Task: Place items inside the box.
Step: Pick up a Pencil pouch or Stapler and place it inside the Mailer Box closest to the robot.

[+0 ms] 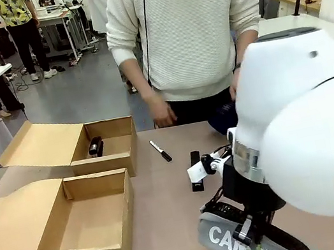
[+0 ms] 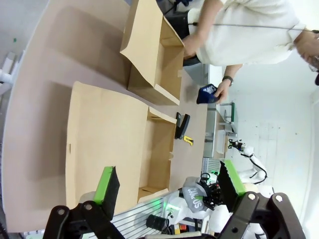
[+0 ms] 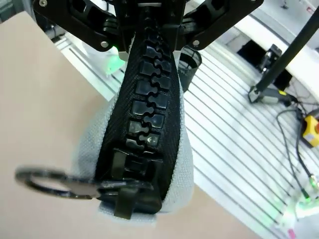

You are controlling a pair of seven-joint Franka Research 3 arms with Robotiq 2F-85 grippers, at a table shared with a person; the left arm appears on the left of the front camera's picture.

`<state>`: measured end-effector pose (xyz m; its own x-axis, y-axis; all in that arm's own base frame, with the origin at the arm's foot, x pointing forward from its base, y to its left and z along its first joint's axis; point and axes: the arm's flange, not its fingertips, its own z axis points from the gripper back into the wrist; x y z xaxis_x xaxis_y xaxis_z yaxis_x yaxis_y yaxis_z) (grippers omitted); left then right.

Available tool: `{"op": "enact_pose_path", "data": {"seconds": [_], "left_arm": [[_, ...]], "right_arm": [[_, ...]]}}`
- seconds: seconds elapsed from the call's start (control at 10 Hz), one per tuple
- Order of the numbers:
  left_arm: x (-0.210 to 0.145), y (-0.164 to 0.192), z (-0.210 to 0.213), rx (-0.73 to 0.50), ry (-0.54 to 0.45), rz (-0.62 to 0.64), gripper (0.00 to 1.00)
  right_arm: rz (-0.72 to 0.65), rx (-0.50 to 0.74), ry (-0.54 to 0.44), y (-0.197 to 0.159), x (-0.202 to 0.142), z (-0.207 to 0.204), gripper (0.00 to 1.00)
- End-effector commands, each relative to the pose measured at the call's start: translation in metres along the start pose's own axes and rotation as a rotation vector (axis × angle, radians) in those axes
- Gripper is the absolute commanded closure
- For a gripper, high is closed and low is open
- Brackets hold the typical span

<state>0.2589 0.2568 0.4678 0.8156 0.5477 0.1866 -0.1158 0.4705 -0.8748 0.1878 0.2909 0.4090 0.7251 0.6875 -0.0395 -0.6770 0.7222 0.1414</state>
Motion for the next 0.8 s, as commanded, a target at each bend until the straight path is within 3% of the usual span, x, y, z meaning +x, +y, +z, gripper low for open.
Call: {"op": "enact_pose_path", "data": {"seconds": [0.0,0.2,0.5,0.6,0.7], "left_arm": [[-0.001,-0.002,0.000,-0.011,0.001,-0.019,0.00],[-0.001,-0.002,0.000,-0.011,0.001,-0.019,0.00],[-0.001,-0.002,0.000,-0.011,0.001,-0.019,0.00],[-0.001,-0.002,0.000,-0.011,0.001,-0.019,0.00],[-0.001,-0.002,0.000,-0.011,0.001,-0.019,0.00]], "right_arm": [[-0.084,0.012,-0.042,-0.007,-0.002,-0.002,0.95],[-0.288,0.060,-0.203,-0.006,0.010,-0.002,0.95],[-0.750,0.348,-0.211,-0.012,0.016,0.001,0.95],[-0.750,0.316,-0.284,-0.007,0.014,0.004,0.95],[-0.582,0.234,-0.144,-0.014,0.026,0.013,0.95]]}}
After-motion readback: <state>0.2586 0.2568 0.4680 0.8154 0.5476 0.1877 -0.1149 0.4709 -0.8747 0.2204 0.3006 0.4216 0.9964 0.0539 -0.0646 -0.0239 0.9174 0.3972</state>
